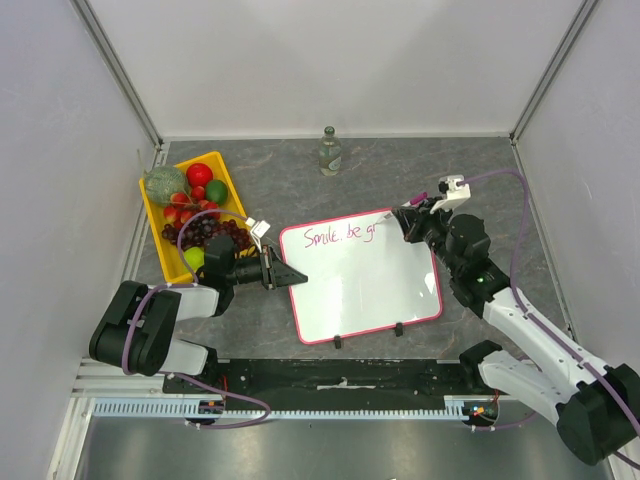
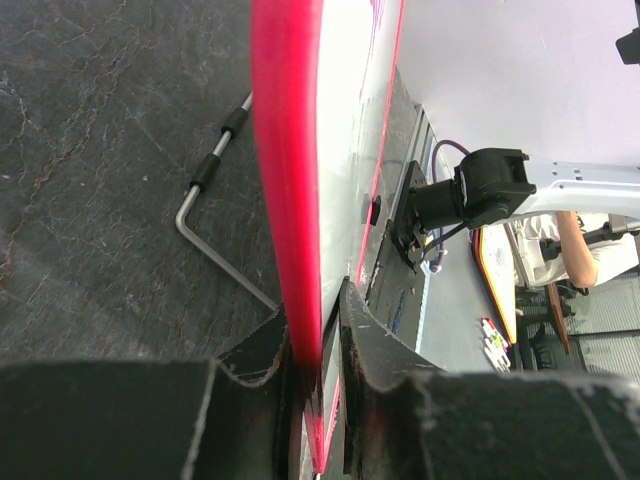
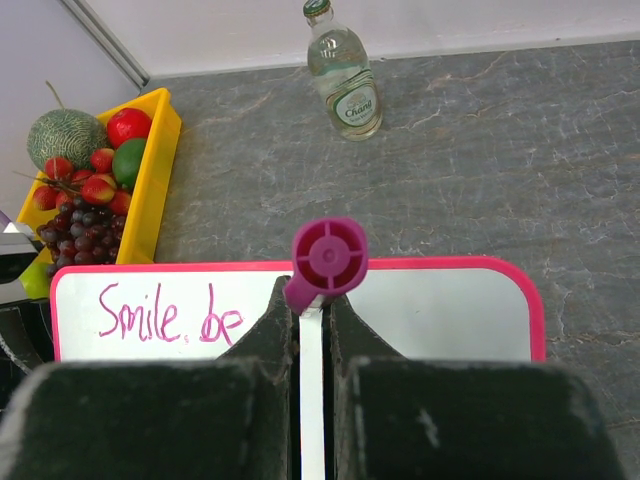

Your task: Write a sentence on the whiteboard

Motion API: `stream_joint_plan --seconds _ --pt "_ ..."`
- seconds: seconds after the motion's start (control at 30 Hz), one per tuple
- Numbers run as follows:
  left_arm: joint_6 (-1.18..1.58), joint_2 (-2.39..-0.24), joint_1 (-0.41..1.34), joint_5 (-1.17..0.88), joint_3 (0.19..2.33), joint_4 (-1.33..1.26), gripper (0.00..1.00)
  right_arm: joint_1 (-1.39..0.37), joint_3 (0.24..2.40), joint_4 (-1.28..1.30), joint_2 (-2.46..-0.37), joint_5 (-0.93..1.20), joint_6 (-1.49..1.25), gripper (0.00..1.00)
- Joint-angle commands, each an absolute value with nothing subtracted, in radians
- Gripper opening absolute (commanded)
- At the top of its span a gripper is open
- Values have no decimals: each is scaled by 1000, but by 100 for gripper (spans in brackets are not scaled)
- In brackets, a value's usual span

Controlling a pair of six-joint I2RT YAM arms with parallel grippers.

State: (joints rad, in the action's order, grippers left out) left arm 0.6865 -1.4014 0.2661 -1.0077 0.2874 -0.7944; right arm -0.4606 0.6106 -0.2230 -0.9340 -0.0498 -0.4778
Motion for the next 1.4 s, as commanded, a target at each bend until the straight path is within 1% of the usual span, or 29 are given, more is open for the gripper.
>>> stream_joint_plan --seconds 0.0,0.47,0.63,1.03,1.37 --pt "581 -1407 278 -962 265 -762 2 -452 606 -213 -911 -64 -462 0" --pt "581 -1408 278 -962 267 -762 2 -453 626 -210 -858 -46 -499 0" --pt "580 -1407 278 -962 267 -762 2 -449 632 -206 -834 -77 -494 0" --pt "581 -1410 278 -962 267 -762 2 -443 604 -233 -893 -112 -477 0" --pt "580 -1411 278 -963 267 -762 2 -439 586 -244 -914 -89 -477 0"
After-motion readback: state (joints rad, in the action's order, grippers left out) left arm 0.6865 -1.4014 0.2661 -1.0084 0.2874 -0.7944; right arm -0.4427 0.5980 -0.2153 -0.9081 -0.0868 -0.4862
